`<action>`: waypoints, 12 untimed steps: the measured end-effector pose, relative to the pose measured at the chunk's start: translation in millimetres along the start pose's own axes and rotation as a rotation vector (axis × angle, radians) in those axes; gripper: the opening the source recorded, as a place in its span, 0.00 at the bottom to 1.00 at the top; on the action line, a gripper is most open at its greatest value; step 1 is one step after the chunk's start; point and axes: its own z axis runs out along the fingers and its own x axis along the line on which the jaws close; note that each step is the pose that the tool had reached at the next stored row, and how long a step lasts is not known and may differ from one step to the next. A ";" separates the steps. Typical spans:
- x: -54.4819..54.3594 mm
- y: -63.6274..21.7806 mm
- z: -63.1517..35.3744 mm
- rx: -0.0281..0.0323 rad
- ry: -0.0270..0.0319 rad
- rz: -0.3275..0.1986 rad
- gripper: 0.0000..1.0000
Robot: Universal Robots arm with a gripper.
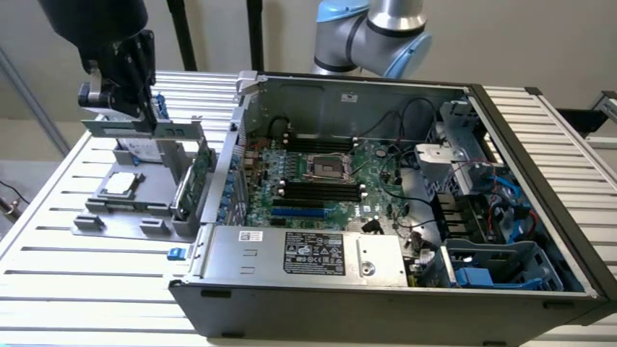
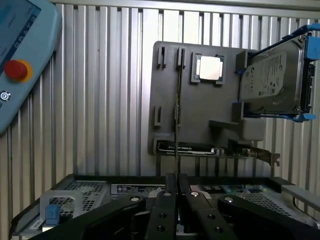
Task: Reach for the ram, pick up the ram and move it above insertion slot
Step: 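Pick up the ram and move it above insertion slot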
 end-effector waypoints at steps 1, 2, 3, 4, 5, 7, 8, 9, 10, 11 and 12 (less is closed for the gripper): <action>0.0 -4.4 -1.0 -0.0005 0.0001 -0.001 0.13; 0.0 -8.7 -1.8 -0.0009 0.0001 -0.002 0.13; 0.0 -13.0 -2.6 -0.0014 0.0001 -0.003 0.13; 0.0 -17.5 -3.4 -0.0018 0.0002 -0.004 0.13; 0.0 -21.9 -4.1 -0.0022 0.0001 -0.005 0.13; 0.1 -30.9 -5.5 -0.0032 0.0002 -0.007 0.13; 0.1 -35.4 -6.0 -0.0035 0.0002 -0.007 0.13; 0.1 -40.0 -6.6 -0.0039 0.0003 -0.008 0.13; 0.1 -44.5 -7.1 -0.0043 0.0003 -0.008 0.13; 0.2 -49.1 -7.5 -0.0046 0.0002 -0.009 0.13; 0.2 -53.4 -8.0 -0.0050 0.0003 -0.010 0.13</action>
